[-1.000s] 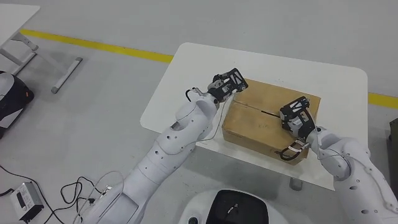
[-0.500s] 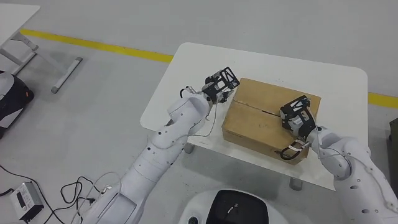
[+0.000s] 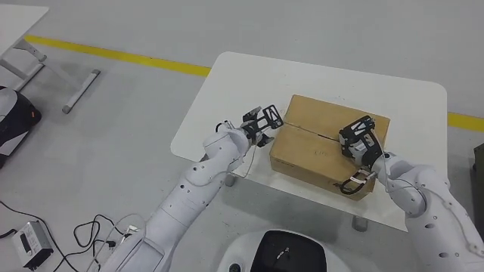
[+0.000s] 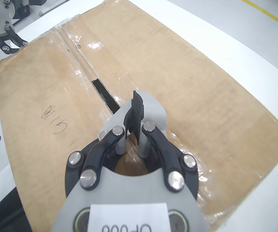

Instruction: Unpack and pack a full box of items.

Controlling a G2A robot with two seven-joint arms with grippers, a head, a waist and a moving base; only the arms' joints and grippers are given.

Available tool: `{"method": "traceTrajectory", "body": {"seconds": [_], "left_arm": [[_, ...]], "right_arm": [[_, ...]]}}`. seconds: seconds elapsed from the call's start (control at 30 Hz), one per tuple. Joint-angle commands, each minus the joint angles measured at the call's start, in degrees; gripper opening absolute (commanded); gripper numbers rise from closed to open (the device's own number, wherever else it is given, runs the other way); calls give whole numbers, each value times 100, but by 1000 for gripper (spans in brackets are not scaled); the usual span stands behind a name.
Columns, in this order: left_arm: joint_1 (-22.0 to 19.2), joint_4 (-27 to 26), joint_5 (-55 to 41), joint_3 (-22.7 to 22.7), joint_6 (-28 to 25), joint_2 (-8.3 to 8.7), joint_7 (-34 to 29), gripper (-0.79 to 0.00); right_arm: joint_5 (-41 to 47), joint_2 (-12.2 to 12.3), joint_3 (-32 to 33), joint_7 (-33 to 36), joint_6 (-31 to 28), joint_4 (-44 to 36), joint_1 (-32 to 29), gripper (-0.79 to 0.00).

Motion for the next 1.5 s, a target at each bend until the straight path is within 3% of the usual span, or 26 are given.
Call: {"method": "traceTrajectory", "body": {"seconds": [0.0,0.13,0.2,0.27,0.37,0.43,0.8,1.23,1.47], "left_arm": [[-136,273,82,148,75,-31,169,0],[-410,775,150,376,211,-99,432,0],[-541,982,55,434,248,-135,547,-52],[-639,1151,-14,484,271,-163,699,-314],[-750,1342,-67,541,279,-192,895,-523],[-807,1440,-99,569,279,-207,1029,-785],[-748,1281,89,614,191,-192,1317,-785],[164,-220,304,104,276,-18,679,-785],[239,-562,559,158,635,-31,678,-785]], "right_arm": [[-9,3,7,3,-3,6,-10,-785],[-16,6,23,21,11,-6,-30,-785],[-20,9,37,34,17,-14,-34,-785],[-28,12,55,34,29,-19,-42,-785],[-27,15,72,41,36,-27,-50,-785],[-26,16,79,46,37,-34,-54,-785],[-15,25,140,64,55,-69,-63,-785],[-43,41,193,39,52,-102,-134,-785],[-57,41,176,41,31,-162,-168,-785]]}}
